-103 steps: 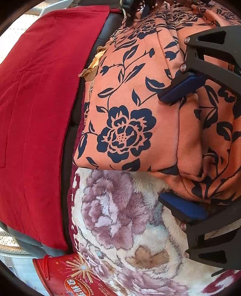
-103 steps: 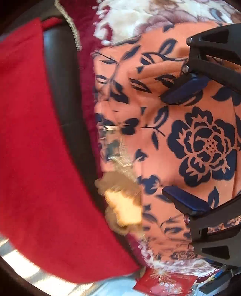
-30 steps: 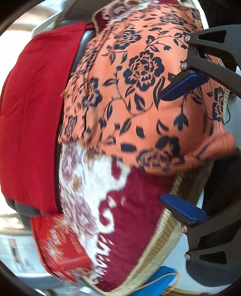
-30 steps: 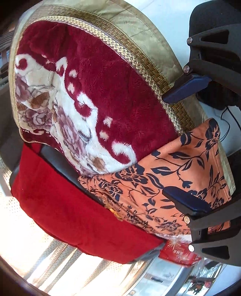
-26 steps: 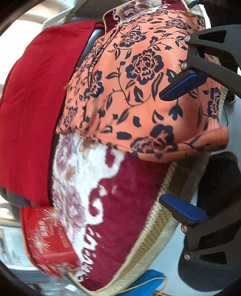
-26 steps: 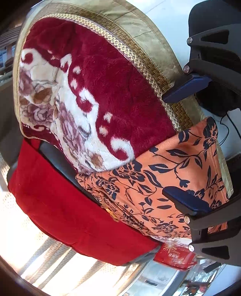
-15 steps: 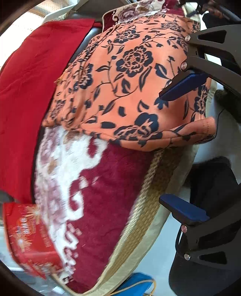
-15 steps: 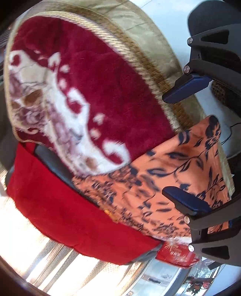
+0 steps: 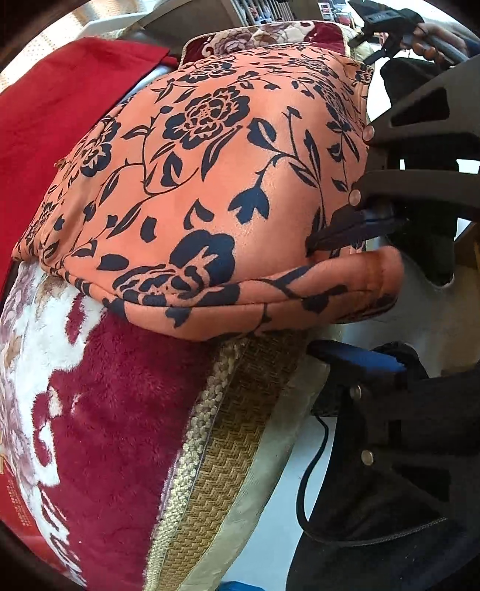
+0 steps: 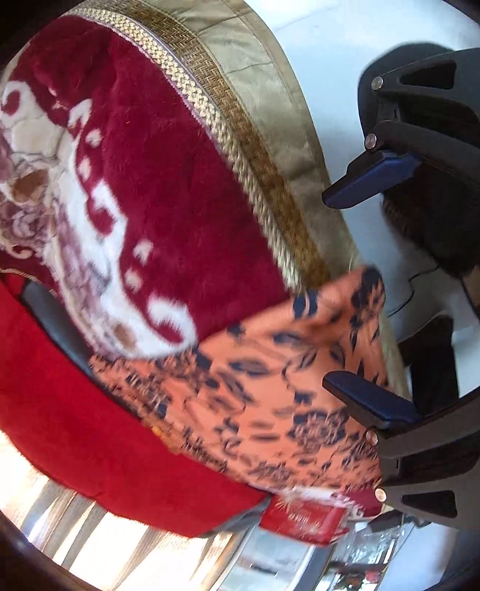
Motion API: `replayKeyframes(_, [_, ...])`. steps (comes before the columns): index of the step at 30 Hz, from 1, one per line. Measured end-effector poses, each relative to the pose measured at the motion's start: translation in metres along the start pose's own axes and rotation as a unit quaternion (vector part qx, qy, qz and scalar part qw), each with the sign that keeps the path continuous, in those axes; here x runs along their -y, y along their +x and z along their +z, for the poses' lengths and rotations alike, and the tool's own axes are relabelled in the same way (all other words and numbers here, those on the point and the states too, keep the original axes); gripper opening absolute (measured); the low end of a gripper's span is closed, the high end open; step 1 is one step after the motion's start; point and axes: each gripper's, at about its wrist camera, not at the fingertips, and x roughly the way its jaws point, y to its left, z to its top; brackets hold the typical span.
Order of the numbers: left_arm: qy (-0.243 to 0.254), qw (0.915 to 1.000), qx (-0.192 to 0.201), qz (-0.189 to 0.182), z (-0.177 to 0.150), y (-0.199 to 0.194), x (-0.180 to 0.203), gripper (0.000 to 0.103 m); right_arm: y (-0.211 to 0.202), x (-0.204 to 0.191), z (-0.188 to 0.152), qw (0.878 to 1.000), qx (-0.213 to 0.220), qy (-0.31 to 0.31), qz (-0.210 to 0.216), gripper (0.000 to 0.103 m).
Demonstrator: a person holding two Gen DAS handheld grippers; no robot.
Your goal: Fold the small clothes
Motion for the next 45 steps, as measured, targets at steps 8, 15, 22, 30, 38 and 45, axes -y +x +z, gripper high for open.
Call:
replayKeyframes(8, [0.032, 0.9993, 0.016, 0.003, 0.002, -0.003, 0.019, 0.057, 0.039, -0.009, 0.002, 0.995, -0.09, -0.04, 0.005, 0.038])
replayKeyframes(15, [0.038, 0.9987, 0.033, 0.003, 0.005, -0.022, 0.027, 0.007, 0.037, -0.014, -0.003, 0.993, -0.092, -0.008, 0.071, 0.01])
replayKeyframes(22, [0.029, 0.9967, 0.073, -0.018, 0.009, -0.056, 0.023, 0.007, 0.018, -0.022, -0.001, 0.987, -0.05, 0.032, 0.148, 0.009])
replayKeyframes(30, [0.024, 0.992, 0.12, -0.031, 0.017, -0.081, 0.021, 0.007, 0.0, -0.028, 0.003, 0.975, -0.002, 0.07, 0.21, 0.009])
replayKeyframes(38, [0.027, 0.9869, 0.154, -0.037, 0.026, -0.1, 0.026, 0.007, -0.016, -0.029, 0.02, 0.968, 0.027, 0.083, 0.236, 0.009])
replayKeyframes(45, [0.032, 0.9917, 0.122, -0.023, 0.026, -0.079, 0.03, 0.006, 0.007, -0.022, 0.015, 0.967, -0.005, 0.125, 0.221, 0.009])
